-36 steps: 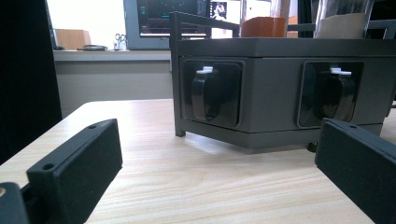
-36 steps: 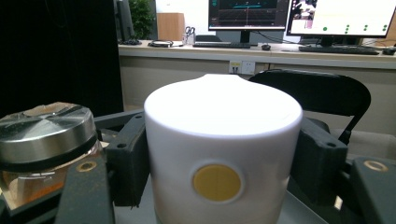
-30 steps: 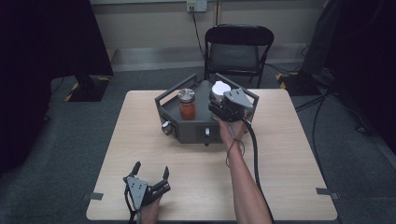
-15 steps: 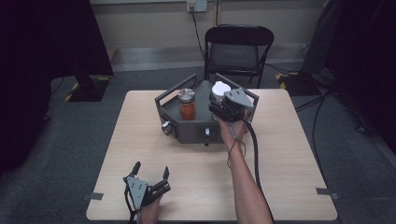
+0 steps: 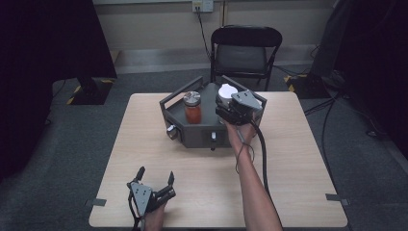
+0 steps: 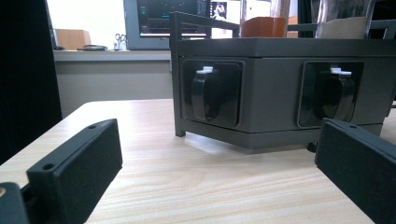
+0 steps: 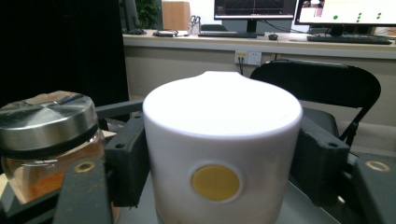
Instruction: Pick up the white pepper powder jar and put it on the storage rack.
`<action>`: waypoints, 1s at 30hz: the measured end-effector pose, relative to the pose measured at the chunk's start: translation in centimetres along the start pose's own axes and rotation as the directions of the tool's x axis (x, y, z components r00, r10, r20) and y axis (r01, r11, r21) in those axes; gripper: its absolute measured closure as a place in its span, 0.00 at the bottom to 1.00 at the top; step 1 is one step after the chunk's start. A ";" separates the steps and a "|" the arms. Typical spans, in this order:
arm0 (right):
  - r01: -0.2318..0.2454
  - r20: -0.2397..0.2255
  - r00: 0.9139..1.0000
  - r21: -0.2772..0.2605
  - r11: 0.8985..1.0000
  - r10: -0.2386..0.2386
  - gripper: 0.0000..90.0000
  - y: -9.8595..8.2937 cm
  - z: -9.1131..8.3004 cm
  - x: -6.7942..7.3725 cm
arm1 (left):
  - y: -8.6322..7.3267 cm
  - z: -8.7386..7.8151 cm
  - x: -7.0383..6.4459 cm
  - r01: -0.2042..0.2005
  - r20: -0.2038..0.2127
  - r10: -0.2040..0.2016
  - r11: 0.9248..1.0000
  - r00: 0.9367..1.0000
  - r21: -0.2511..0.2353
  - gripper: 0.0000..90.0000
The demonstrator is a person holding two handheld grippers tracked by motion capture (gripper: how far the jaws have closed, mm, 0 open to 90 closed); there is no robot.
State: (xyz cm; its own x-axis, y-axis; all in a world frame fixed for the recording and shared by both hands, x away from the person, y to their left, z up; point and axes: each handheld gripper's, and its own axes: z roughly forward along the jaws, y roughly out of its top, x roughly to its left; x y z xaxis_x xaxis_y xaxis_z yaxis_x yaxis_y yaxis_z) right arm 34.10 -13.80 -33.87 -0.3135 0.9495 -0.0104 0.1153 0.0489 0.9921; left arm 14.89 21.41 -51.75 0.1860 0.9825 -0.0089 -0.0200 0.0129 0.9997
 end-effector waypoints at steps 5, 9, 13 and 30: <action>0.006 0.026 1.000 -0.040 0.999 -0.005 0.07 -0.5 -0.1 0.4 | 0.0 0.0 0.0 0.000 0.000 0.000 1.000 1.000 0.000 0.00; 0.024 0.023 0.999 -0.052 0.998 -0.023 0.00 -0.6 -0.1 0.4 | 0.0 0.0 0.0 0.000 0.000 0.000 1.000 1.000 0.000 0.00; 0.028 0.020 0.999 -0.062 0.998 -0.027 0.00 -0.6 -0.4 0.3 | 0.0 0.0 0.0 0.000 0.000 0.000 1.000 1.000 0.000 0.00; 0.023 -0.002 1.000 -0.076 0.997 -0.024 0.00 -0.6 -2.4 -0.2 | 0.0 0.0 0.0 -0.001 0.000 0.001 1.000 1.000 0.001 0.00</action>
State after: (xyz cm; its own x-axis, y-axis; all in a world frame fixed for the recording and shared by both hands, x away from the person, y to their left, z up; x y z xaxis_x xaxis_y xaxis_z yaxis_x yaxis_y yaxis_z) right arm 31.88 -14.77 -34.14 -0.3185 0.9473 -0.0335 0.0362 0.0475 0.9982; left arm 14.89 21.41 -51.73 0.1861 0.9825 -0.0082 -0.0191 0.0119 0.9997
